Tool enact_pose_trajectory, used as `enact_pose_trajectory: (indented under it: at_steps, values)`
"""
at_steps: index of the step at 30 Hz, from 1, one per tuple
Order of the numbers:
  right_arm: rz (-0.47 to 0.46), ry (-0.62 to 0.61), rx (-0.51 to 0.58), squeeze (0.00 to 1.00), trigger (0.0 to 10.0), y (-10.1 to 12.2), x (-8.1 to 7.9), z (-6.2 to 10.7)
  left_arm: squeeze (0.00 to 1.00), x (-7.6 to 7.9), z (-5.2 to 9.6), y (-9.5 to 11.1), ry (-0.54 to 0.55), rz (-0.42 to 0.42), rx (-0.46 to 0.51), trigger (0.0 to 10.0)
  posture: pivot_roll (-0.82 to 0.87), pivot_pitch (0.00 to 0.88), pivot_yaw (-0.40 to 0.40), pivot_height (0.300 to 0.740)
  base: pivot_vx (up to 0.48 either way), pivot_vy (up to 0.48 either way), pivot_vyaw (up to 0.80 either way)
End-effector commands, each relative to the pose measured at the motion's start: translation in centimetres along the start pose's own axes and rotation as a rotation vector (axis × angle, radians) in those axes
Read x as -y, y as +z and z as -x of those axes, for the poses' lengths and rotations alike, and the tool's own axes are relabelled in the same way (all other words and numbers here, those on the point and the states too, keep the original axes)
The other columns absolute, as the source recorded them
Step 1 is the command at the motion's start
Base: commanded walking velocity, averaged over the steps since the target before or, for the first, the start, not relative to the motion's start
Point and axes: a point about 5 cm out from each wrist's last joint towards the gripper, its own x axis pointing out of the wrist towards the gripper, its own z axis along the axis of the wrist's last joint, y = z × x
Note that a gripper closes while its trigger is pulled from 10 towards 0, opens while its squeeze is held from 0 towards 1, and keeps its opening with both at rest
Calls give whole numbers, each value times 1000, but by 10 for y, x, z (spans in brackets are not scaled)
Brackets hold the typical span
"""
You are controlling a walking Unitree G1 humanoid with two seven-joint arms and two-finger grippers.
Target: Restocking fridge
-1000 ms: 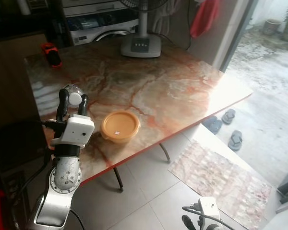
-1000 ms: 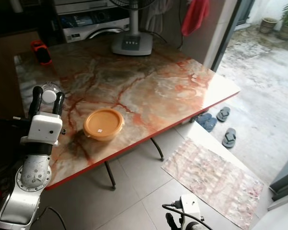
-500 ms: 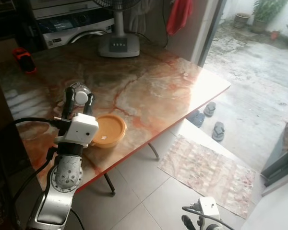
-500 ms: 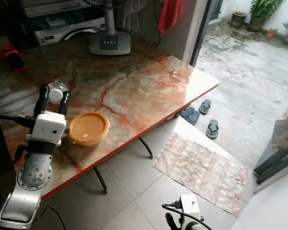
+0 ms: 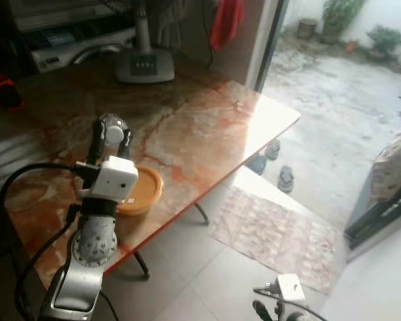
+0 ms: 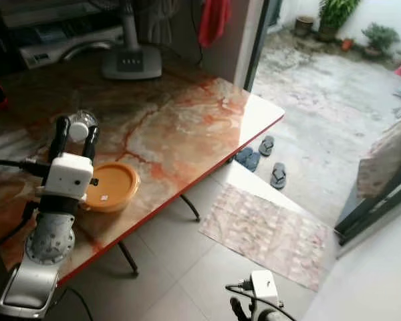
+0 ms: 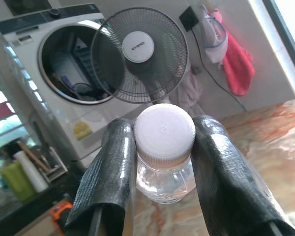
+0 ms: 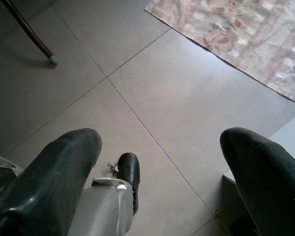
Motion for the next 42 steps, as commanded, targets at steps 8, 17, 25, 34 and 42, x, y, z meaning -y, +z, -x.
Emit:
enact_pose_trajectory:
  at_steps: [8,17,25,34,42]
  values:
    - [1,-4,-15,0,10000,-2,0,0,0,0,-5,5,-5,-20,29,10000,128,0,-35,740,0,-146,-788]
    - [2,-4,-21,0,10000,-2,0,0,0,0,-7,9,-13,12,55,10000,132,0,-36,740,0,-53,-788]
    - [1,-5,-19,0,10000,-1,1,0,0,3,-7,10,-30,26,57,10000,131,0,-38,740,0,0,-788]
    - [5,4,-22,0,10000,0,1,0,0,4,-6,6,-33,48,38,10000,128,0,-40,740,0,0,-785]
    - [13,9,-30,0,10000,-1,1,0,0,6,-4,-1,-40,69,2,10000,126,0,-40,740,0,0,-781]
